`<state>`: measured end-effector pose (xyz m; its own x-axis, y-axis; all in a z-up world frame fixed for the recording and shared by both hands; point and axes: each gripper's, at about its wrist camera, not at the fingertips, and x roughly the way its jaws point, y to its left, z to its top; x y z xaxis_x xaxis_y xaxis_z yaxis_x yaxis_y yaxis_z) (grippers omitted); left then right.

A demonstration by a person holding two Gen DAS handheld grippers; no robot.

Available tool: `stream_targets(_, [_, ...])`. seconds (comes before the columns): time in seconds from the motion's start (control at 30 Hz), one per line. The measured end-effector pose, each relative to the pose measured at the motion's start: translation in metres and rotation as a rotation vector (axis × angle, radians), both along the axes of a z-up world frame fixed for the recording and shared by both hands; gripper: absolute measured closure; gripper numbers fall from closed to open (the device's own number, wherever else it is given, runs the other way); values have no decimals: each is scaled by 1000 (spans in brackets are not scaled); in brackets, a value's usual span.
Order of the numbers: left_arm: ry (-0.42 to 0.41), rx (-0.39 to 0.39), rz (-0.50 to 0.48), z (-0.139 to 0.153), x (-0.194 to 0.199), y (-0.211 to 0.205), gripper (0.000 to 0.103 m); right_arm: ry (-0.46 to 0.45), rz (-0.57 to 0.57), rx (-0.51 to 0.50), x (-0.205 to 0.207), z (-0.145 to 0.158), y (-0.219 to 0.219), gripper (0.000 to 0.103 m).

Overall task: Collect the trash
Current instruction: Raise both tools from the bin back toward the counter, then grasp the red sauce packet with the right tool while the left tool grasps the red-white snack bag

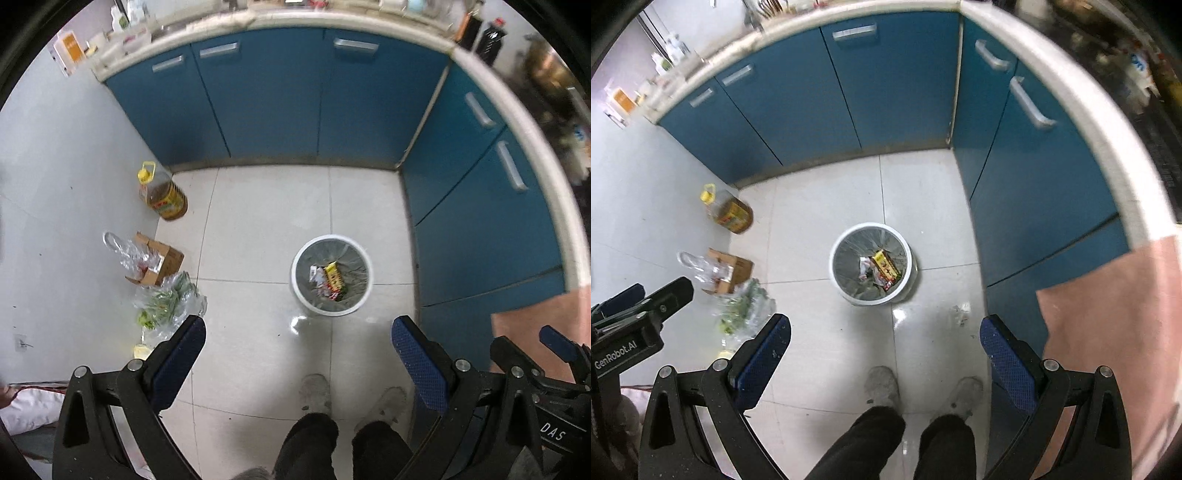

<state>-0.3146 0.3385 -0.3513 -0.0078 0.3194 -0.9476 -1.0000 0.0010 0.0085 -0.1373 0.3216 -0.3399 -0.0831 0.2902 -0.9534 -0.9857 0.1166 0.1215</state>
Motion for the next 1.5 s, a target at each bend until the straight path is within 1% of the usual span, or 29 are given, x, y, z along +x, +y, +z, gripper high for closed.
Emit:
stream_targets(0.1, [-15, 39, -13, 39, 6, -17, 0, 11, 5, 38, 4, 48, -23, 0])
stream_targets(0.2, [-19, 81, -23, 72, 11, -32, 0, 28, 12, 73, 6, 82, -41, 0])
stream_targets(0.37, [-17, 128, -14, 111, 22, -55, 0, 64, 13, 129, 19, 126, -70, 0])
stream_targets(0.5, [29, 157, -10, 131, 38, -68, 0, 118, -4, 174, 36, 154, -86, 0])
stream_targets(0.57, [61, 188, -17, 142, 52, -73, 0, 159, -23, 199, 47, 162, -91, 0])
stream_targets(0.6, [71, 203, -24, 146, 59, -75, 0, 195, -42, 221, 59, 169, -96, 0])
stream_targets(0.7, [78, 242, -55, 159, 87, -73, 0, 245, -100, 275, 91, 182, -105, 0])
stream_targets(0.8, [71, 295, -111, 172, 129, -71, 0, 247, -175, 311, 131, 194, -120, 0])
stream_targets(0.9, [52, 307, -190, 177, 179, -67, 0, 224, -286, 315, 187, 193, -137, 0])
stream_targets(1.0, [67, 282, -287, 169, 244, -64, 0, 190, -430, 277, 252, 179, -160, 0])
stream_targets(1.03, [64, 265, -322, 163, 265, -64, 0, 177, -496, 253, 281, 170, -171, 0])
stream_targets(1.07, [61, 238, -356, 155, 289, -65, 0, 165, -542, 235, 301, 163, -179, 0])
stream_targets(1.1, [56, 213, -383, 149, 306, -66, 0, 149, -617, 200, 334, 150, -194, 0])
stream_targets(1.13, [51, 173, -425, 136, 331, -66, 0, 147, -661, 177, 356, 139, -205, 0])
stream_targets(1.2, [69, 78, -495, 108, 378, -68, 0, 127, -776, 118, 409, 111, -230, 0])
stream_targets(1.23, [68, 29, -531, 95, 398, -69, 0, 116, -813, 94, 426, 100, -238, 0])
stream_targets(1.27, [64, -37, -566, 75, 422, -70, 0, 100, -847, 58, 448, 83, -246, 0])
stream_targets(1.33, [62, -131, -598, 46, 455, -71, 0, 87, -886, -1, 478, 57, -253, 0])
stream_targets(1.4, [33, -222, -614, 18, 486, -73, 1, 87, -907, -40, 498, 36, -257, 3])
stream_targets(1.47, [13, -280, -621, -5, 509, -72, 1, 97, -916, -59, 512, 18, -259, 11])
stream_targets(1.5, [8, -291, -625, -11, 516, -72, 1, 99, -915, -61, 517, 11, -260, 13])
